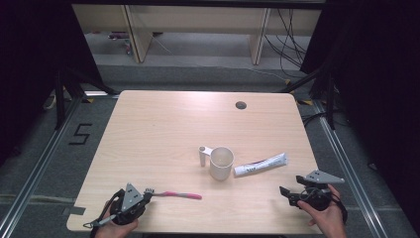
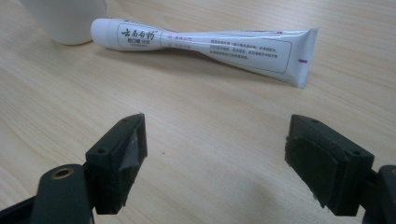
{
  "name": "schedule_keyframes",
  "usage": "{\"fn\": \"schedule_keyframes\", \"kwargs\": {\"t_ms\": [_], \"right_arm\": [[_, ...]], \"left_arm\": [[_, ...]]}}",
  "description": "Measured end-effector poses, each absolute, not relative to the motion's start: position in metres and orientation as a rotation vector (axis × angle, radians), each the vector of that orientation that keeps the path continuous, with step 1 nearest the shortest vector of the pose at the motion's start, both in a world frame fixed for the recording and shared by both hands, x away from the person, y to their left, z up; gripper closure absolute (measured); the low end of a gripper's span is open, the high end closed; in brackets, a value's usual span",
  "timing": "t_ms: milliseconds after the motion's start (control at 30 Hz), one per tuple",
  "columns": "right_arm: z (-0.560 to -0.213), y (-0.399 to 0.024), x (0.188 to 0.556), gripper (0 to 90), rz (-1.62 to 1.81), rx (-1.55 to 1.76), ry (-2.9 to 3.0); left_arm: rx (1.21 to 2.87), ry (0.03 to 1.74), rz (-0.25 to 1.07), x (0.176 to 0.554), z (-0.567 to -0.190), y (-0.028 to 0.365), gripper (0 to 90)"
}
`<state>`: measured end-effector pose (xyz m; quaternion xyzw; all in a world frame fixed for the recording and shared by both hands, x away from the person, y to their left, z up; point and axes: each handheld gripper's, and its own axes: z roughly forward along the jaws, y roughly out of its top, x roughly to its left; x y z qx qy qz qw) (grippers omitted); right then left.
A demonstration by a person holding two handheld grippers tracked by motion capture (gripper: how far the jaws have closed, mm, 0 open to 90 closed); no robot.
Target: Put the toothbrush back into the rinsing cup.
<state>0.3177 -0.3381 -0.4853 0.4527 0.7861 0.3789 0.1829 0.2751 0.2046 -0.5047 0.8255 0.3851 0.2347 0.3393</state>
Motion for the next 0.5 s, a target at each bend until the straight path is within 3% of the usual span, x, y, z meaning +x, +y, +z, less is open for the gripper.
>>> {"fn": "schedule_keyframes", "kwargs": {"t_ms": [500], "right_arm": [[-0.486, -0.337, 0.318, 21.8, 1.069, 1.269, 2.217]], "left_arm": [[2.192, 1.03, 0.623, 0.287, -0.511, 0.204, 89.0]]}}
